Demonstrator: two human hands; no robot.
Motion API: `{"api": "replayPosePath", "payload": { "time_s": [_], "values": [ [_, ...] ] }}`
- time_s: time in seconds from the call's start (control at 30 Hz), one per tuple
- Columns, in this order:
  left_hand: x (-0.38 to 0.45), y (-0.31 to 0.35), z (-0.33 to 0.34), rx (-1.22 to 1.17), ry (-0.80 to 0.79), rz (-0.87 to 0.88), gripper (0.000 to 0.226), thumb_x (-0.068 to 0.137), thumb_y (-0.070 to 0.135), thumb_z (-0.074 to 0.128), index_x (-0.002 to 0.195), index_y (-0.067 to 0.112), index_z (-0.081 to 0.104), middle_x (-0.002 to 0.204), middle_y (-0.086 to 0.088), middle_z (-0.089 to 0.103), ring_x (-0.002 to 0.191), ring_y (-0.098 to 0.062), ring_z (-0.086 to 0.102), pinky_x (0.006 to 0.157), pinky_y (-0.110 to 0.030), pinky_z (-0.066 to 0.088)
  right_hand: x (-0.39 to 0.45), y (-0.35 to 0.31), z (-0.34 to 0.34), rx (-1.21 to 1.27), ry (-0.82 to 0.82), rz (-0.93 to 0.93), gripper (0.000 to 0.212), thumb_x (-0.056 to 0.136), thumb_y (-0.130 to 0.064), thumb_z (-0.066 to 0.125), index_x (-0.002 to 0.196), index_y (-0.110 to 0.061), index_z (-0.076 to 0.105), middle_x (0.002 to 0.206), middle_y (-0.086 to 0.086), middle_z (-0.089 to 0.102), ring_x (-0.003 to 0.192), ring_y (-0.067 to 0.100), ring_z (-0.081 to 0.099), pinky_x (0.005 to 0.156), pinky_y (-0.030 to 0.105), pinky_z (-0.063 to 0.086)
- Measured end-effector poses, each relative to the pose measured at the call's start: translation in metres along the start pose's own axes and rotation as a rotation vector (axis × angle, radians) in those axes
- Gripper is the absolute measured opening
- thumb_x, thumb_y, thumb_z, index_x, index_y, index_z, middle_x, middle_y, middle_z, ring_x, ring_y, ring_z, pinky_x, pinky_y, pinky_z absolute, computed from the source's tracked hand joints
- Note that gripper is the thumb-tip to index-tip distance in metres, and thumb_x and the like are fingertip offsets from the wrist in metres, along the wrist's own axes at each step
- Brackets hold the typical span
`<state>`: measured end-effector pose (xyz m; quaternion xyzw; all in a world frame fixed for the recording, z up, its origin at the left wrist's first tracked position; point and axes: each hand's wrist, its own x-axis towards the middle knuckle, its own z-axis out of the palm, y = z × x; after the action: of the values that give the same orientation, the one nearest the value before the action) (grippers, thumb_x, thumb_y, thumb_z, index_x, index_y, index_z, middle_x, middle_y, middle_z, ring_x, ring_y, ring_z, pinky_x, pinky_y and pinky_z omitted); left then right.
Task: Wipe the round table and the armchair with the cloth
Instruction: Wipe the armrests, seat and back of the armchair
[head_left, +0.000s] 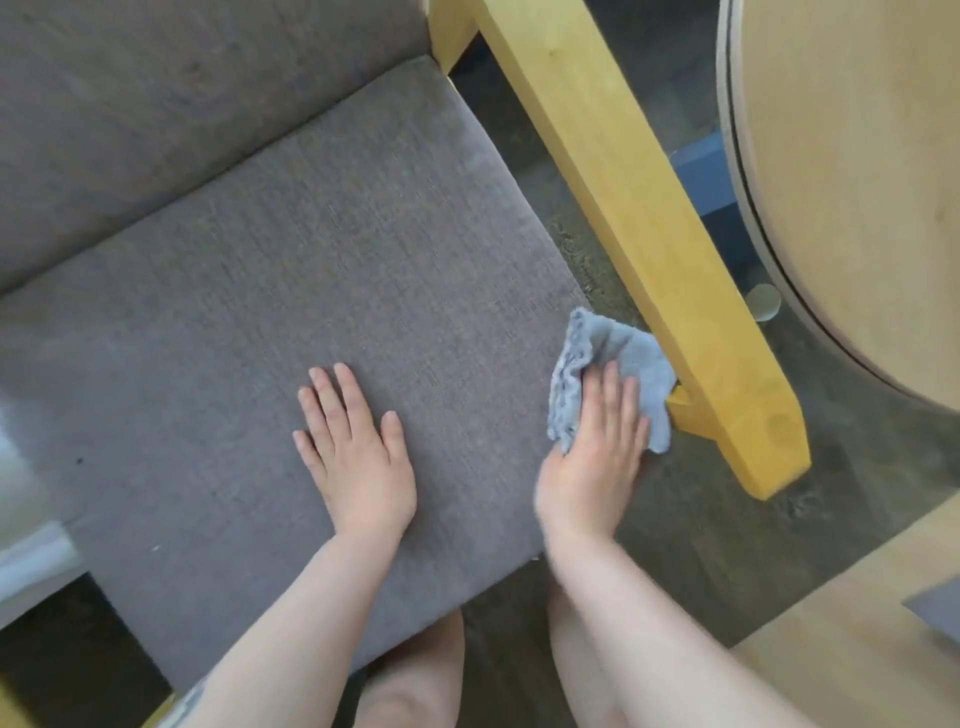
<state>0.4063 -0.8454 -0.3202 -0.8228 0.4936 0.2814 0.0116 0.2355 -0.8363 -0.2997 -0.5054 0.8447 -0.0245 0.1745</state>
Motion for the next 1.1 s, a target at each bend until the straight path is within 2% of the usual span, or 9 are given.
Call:
{"api": "replayPosePath", "payload": {
  "time_s": [0.2,0.33,0.37,0.47,0.53,0.7,0.9,1.03,1.1],
  "values": [
    [-0.002,0.0,0.001,-0.043,-0.007,-0.014,0.064,0.098,0.018,0.039,0.153,0.017,0.006,0.161,-0.001,-0.003,0.148,-0.021,-0.005,0.117,-0.046,-0.002,0.031,-0.029,0.02,-0.143,-0.226,-1.001,0.067,0.076,-0.016,0.043,0.143,-0.019,0.043,0.151,-0.001,0.037,0.141,0.018,0.029,0.113,0.039,0.017],
    [-0.003,-0.014,-0.001,-0.018,-0.016,0.058,0.063,0.1,0.029,0.036,0.153,0.021,0.003,0.16,0.004,-0.007,0.147,-0.017,-0.009,0.116,-0.045,-0.005,0.066,-0.045,0.007,-0.026,-0.007,-0.027,0.074,0.083,-0.007,0.049,0.151,-0.021,0.022,0.159,-0.004,0.014,0.147,0.018,0.005,0.12,0.042,0.002],
    [-0.004,-0.014,0.0,-0.022,-0.011,0.057,0.061,0.1,0.03,0.032,0.153,0.021,0.004,0.159,0.004,-0.007,0.147,-0.017,-0.008,0.116,-0.046,-0.004,0.051,-0.064,0.008,-0.023,-0.018,-0.034,0.072,0.084,-0.01,0.045,0.151,-0.021,0.021,0.16,-0.004,0.012,0.148,0.02,0.002,0.12,0.043,0.0],
    [-0.005,-0.007,0.001,-0.054,-0.018,0.009,0.063,0.092,0.031,0.026,0.153,0.015,0.016,0.159,0.002,-0.003,0.147,-0.019,-0.004,0.116,-0.048,-0.001,0.011,-0.071,0.023,-0.098,-0.264,-0.855,0.066,0.082,-0.02,0.038,0.148,-0.022,0.034,0.156,-0.002,0.026,0.145,0.023,0.019,0.117,0.044,0.014],
    [-0.003,-0.008,-0.001,-0.067,-0.021,0.023,0.064,0.092,0.033,0.024,0.153,0.016,0.014,0.158,0.004,-0.004,0.147,-0.018,-0.004,0.116,-0.047,-0.001,0.057,-0.054,0.02,-0.178,-0.266,-1.139,0.066,0.082,-0.016,0.045,0.146,-0.024,0.037,0.154,-0.004,0.031,0.143,0.02,0.026,0.115,0.041,0.018],
    [0.033,-0.027,-0.015,-0.003,0.026,0.102,0.064,0.091,0.047,0.01,0.15,0.027,-0.006,0.155,0.012,-0.013,0.147,-0.013,-0.008,0.116,-0.042,-0.005,0.11,-0.113,0.015,-0.163,-0.049,-0.171,0.072,0.095,-0.017,0.046,0.153,-0.023,0.005,0.161,-0.002,-0.001,0.147,0.023,-0.005,0.119,0.044,-0.002],
    [0.087,-0.031,-0.034,0.073,0.059,0.168,0.07,0.091,0.046,0.011,0.153,0.014,0.008,0.158,0.003,-0.004,0.148,-0.02,0.0,0.117,-0.042,0.0,0.129,-0.178,0.03,-0.308,-0.375,-1.227,0.068,0.095,-0.02,0.044,0.152,-0.031,0.009,0.16,-0.007,0.005,0.147,0.017,-0.001,0.117,0.037,-0.004],
    [0.092,-0.037,-0.033,0.08,0.057,0.205,0.067,0.092,0.047,0.007,0.151,0.018,-0.006,0.157,0.005,-0.011,0.147,-0.018,-0.006,0.116,-0.041,-0.005,0.181,-0.195,0.022,-0.332,-0.139,-0.428,0.068,0.097,-0.019,0.042,0.153,-0.027,0.004,0.161,-0.002,-0.002,0.147,0.023,-0.005,0.119,0.045,0.001],
    [0.088,-0.028,-0.028,0.055,0.098,0.147,0.065,0.093,0.044,0.011,0.152,0.017,-0.002,0.158,0.004,-0.007,0.147,-0.018,-0.002,0.116,-0.043,-0.005,0.161,-0.227,0.032,-0.333,-0.174,-0.46,0.067,0.097,-0.024,0.039,0.153,-0.025,0.001,0.161,0.001,-0.005,0.147,0.027,-0.007,0.118,0.047,0.0]
  ]
}}
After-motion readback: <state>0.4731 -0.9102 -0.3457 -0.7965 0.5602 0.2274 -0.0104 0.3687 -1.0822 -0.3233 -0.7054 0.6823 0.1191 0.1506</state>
